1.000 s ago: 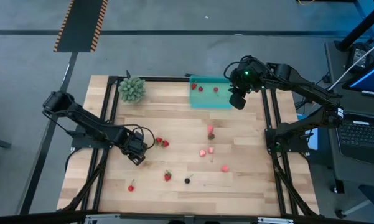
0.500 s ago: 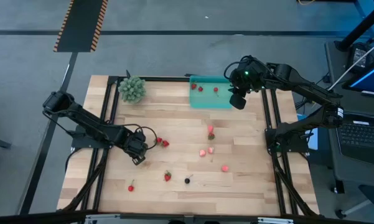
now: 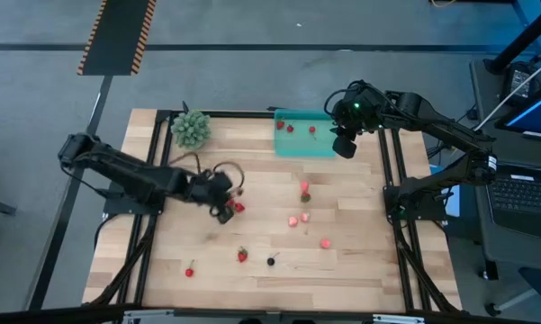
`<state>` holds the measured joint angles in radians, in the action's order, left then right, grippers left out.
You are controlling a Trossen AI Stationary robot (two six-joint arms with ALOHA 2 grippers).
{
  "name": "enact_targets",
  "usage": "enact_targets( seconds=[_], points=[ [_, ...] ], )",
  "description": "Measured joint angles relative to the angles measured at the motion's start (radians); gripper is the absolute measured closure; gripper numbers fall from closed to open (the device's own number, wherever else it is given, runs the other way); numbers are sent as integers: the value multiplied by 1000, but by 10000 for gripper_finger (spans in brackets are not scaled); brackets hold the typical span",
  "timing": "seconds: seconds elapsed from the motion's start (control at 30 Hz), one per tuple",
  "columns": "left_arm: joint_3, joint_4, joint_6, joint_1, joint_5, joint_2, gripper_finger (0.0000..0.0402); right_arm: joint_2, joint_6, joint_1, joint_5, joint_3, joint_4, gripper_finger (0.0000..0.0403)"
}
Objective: Pick and placing Produce into tupperware
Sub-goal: Put the cherry into the blue bin
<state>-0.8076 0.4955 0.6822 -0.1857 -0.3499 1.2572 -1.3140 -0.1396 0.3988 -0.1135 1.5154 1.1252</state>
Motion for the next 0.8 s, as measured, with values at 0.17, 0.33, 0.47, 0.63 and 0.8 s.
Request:
enact_targets(
  seconds=[0.17,0.33,0.47,0.63,0.8],
  points=[
    [-64,-177,-211,183,7,0,400,0,-8,0,0,0,1,298],
    [-163,-229,-378,378,126,50,401,1,-38,0,-2,0,4,298],
    [-301,-222,-470,490,223,168,401,23,-23,0,-109,0,1,298],
    [-518,-164,-577,582,320,372,401,79,36,2,-249,0,-17,298],
    [-732,-67,-620,642,328,571,401,137,57,2,-256,0,-49,298]
  ],
)
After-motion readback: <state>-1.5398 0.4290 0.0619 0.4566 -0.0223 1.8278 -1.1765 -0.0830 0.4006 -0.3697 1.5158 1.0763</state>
